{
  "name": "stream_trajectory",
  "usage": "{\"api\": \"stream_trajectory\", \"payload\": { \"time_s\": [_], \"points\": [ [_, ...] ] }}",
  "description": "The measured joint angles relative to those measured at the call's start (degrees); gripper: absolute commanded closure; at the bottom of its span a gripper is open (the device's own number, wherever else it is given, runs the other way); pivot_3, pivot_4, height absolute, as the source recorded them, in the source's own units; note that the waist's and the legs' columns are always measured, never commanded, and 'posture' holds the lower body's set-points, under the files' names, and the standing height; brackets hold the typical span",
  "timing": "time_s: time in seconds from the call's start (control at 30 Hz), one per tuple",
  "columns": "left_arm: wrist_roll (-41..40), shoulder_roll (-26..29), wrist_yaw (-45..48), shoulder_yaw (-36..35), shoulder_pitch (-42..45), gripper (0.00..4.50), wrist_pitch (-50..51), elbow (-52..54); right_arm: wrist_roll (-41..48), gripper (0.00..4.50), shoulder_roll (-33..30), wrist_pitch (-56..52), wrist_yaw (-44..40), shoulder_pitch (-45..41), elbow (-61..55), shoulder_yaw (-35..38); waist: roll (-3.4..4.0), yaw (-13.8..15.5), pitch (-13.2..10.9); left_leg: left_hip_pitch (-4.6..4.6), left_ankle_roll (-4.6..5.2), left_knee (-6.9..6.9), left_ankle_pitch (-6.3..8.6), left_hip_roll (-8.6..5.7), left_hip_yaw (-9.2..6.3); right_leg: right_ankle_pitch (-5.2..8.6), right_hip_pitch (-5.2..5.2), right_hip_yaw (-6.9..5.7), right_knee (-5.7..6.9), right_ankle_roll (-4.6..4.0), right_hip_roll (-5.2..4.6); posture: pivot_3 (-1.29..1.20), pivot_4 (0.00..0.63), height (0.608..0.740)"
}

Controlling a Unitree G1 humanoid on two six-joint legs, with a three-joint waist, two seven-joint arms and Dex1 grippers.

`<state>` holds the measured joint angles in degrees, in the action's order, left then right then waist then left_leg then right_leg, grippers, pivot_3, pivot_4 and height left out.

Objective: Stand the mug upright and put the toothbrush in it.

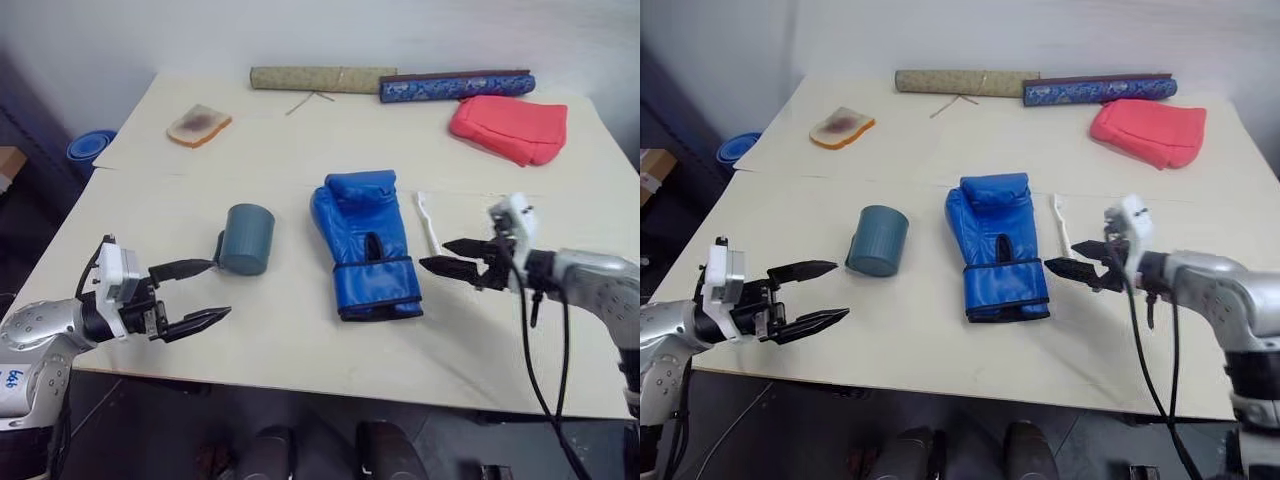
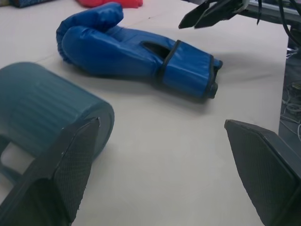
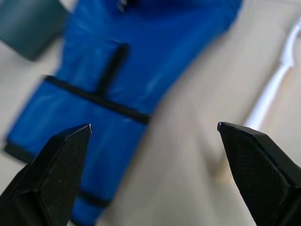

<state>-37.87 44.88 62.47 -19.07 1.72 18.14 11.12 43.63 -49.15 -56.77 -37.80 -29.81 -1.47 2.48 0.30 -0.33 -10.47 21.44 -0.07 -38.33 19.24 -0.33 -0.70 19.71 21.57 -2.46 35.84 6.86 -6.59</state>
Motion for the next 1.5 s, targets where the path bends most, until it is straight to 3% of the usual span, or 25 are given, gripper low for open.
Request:
{"api": "stream_trajectory", "payload": {
  "time_s": [0.17,0.3,0.33,0.4,0.6,0.73,0.8,0.97,1.03,1.17,1.23,1.43,1.5],
  "points": [
    [0.03,-1.0,-1.34,-0.16,-1.54,0.0,0.0,2.22,-1.49,0.03,8.22,-7.36,0.93,-8.08,6.19,-3.37,0.01,0.06,0.0,0.09,0.0,0.08,0.0,0.0,-0.02,0.0,0.02,-0.3,0.11,0.0,0.05,0.0,0.15,0.74],
    [0.18,-1.13,-1.96,-0.19,-2.27,0.0,-0.1,2.4,-1.09,0.03,11.26,-12.15,0.78,-10.64,7.65,-3.46,0.01,0.24,0.0,0.09,0.02,0.03,-0.02,-0.01,-0.04,-0.01,-0.02,-0.43,0.12,0.01,0.08,0.0,0.15,0.74],
    [0.25,-1.13,-2.12,-0.19,-2.39,0.0,-0.16,2.41,-1.16,0.2,11.57,-12.76,0.36,-10.75,7.98,-3.65,0.0,0.27,0.0,0.1,0.04,0.02,-0.03,-0.03,-0.05,-0.01,-0.04,-0.43,0.13,0.01,0.07,0.0,0.15,0.74],
    [0.41,-1.13,-2.52,-0.24,-2.5,0.0,-0.4,2.41,-1.74,0.61,11.57,-13.54,-0.77,-10.77,8.49,-4.61,0.01,0.22,0.0,0.1,0.06,0.01,-0.04,-0.06,-0.02,-0.02,-0.04,-0.42,0.13,0.03,0.07,0.0,0.15,0.74],
    [1.21,-1.73,-3.0,-0.09,-2.57,0.0,-1.59,2.46,-4.39,2.65,11.94,-12.36,-2.79,-10.85,9.9,-6.45,0.01,0.07,0.0,0.07,0.05,0.03,-0.04,-0.03,0.03,-0.02,-0.02,-0.48,0.15,0.04,0.12,0.0,0.15,0.74],
    [1.73,-2.14,-3.13,0.44,-2.26,0.0,-1.92,2.5,-3.07,3.93,14.27,-12.44,-2.99,-10.92,10.8,-2.2,0.01,0.03,0.0,0.05,0.04,0.03,-0.06,-0.02,0.07,-0.02,-0.01,-0.48,0.18,0.04,0.12,0.0,0.15,0.74],
    [2.07,-2.31,-3.16,0.72,-2.22,0.0,-2.05,2.5,-1.04,4.33,14.33,-12.65,-3.42,-10.78,10.7,2.09,0.01,0.07,0.0,0.06,0.04,0.04,-0.05,-0.02,0.07,-0.02,-0.01,-0.49,0.17,0.04,0.13,0.0,0.15,0.74],
    [2.34,-3.16,-3.36,1.14,-2.2,0.0,-2.45,2.5,9.34,4.34,13.37,-19.41,-2.58,-12.14,10.68,17.73,0.03,0.28,-0.03,0.11,0.05,0.06,-0.05,-0.06,0.04,-0.03,-0.02,-0.5,0.14,0.05,0.1,0.0,0.15,0.74],
    [2.34,-3.25,-3.59,1.16,-2.16,0.0,-2.47,2.54,11.3,4.34,8.28,-21.28,-1.74,-14.46,10.93,22.85,0.06,0.42,-0.05,0.12,0.08,0.07,-0.06,-0.09,-0.03,-0.03,-0.03,-0.49,0.12,0.05,0.06,0.0,0.15,0.74],
    [2.44,-3.44,-3.56,1.46,-1.84,0.0,-2.61,2.04,4.84,4.34,-9.13,-16.89,-4.45,-11.72,20.84,24.14,0.03,1.3,-0.03,0.1,0.16,0.13,-0.02,-0.18,0.0,-0.02,-0.1,-0.43,0.03,0.04,0.13,0.0,0.15,0.74],
    [2.52,-3.75,-3.59,2.33,-0.73,0.0,-2.6,1.52,0.09,4.34,-13.09,-11.99,-5.79,-10.33,29.72,23.36,0.01,1.16,-0.05,0.03,0.25,0.12,-0.04,-0.19,0.26,-0.03,-0.09,-0.44,0.06,0.07,0.16,0.0,0.15,0.74],
    [2.66,-4.79,-3.59,4.47,1.96,0.0,-2.65,1.31,-14.48,4.34,-15.19,5.29,-7.12,-9.0,55.97,17.2,0.18,-0.31,-0.12,-0.23,0.34,0.21,-0.13,-0.1,0.97,-0.13,-0.02,-0.35,0.14,0.24,0.12,0.0,0.15,0.74],
    [2.7,-4.81,-3.56,4.56,2.48,0.0,-2.65,1.31,-16.52,3.62,-15.19,8.53,-8.57,-9.53,58.53,16.16,0.3,-1.14,-0.1,-0.29,0.31,0.23,-0.15,-0.03,1.13,-0.15,-0.01,-0.37,0.14,0.28,0.15,0.0,0.15,0.74]
  ]
}}
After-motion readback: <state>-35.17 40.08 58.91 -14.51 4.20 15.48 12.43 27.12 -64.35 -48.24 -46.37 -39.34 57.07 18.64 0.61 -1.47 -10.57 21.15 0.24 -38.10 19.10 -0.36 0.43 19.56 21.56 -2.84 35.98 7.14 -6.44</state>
